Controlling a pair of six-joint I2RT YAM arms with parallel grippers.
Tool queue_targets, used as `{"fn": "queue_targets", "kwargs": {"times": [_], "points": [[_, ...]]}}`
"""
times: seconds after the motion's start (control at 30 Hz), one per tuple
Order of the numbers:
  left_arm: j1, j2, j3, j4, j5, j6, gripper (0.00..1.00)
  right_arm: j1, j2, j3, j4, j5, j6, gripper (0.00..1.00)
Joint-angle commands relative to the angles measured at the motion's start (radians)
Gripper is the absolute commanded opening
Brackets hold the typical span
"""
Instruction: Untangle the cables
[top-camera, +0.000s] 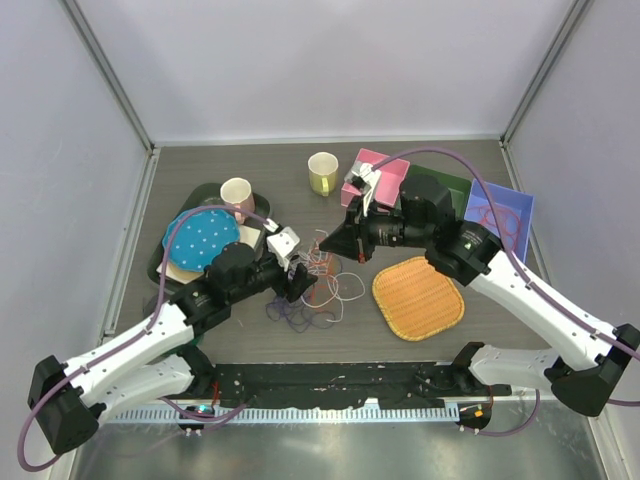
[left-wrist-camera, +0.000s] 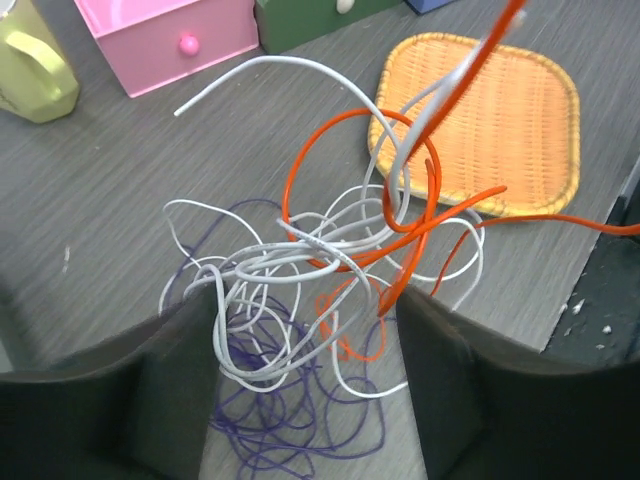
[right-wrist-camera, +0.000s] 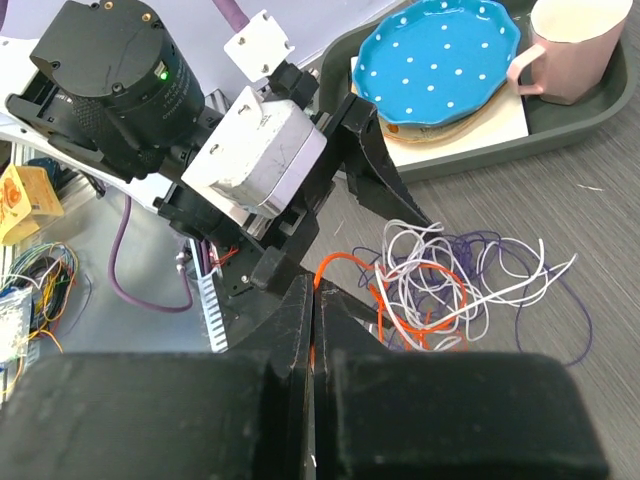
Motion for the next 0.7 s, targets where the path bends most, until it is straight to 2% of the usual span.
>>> {"fn": "queue_targets", "kwargs": {"times": [0.0, 0.03, 0.07, 0.1, 0.23, 0.27, 0.33, 0.37, 0.4, 0.47, 0.5, 0.57, 0.67], "points": [[0.004, -0.019, 0.038, 0.044, 0.033, 0.044, 0.57, 0.004, -0.047, 0.03, 0.031, -0.029, -0.009, 0.01], [0.004, -0.014, 0.033, 0.051, 0.033, 0.038, 0.46, 0.004, -0.05, 0.028, 0.034, -0.028, -0.007, 0.01], [0.004, -0.008, 0.036, 0.051, 0.024, 0.033, 0.3, 0.004, -0.055, 0.027, 0.034, -0.025, -0.006, 0.01], [0.006, 0.012, 0.041, 0.05, 0.011, 0.026, 0.01, 0.004, -0.058, 0.025, 0.034, -0.017, -0.003, 0.01], [0.004, 0.07, 0.077, 0.009, -0.187, -0.078, 0.0, 0.006, -0.089, 0.01, 0.04, 0.137, 0.022, 0.01], [0.004, 0.082, 0.084, -0.001, -0.307, -0.12, 0.0, 0.004, -0.101, 0.004, 0.041, 0.269, 0.028, 0.01], [0.01, 0.13, 0.105, -0.057, -0.443, -0.198, 0.0, 0.004, -0.135, -0.013, 0.044, 0.406, 0.046, 0.01], [0.033, 0.15, 0.113, -0.09, -0.535, -0.3, 0.0, 0.004, -0.147, -0.019, 0.043, 0.493, 0.054, 0.01], [0.052, 0.17, 0.126, -0.12, -0.571, -0.347, 0.0, 0.004, -0.171, -0.03, 0.038, 0.665, 0.06, 0.01], [0.133, 0.242, 0.136, -0.214, -0.605, -0.498, 0.0, 0.004, -0.198, -0.042, 0.028, 0.838, 0.08, 0.01], [0.164, 0.269, 0.134, -0.241, -0.611, -0.545, 0.0, 0.006, -0.213, -0.056, 0.023, 0.983, 0.083, 0.01], [0.232, 0.333, 0.125, -0.278, -0.589, -0.577, 0.0, 0.004, -0.265, -0.073, 0.02, 1.087, 0.09, 0.01], [0.267, 0.363, 0.107, -0.285, -0.556, -0.625, 0.0, 0.004, -0.34, -0.104, 0.008, 1.244, 0.106, 0.01]]}}
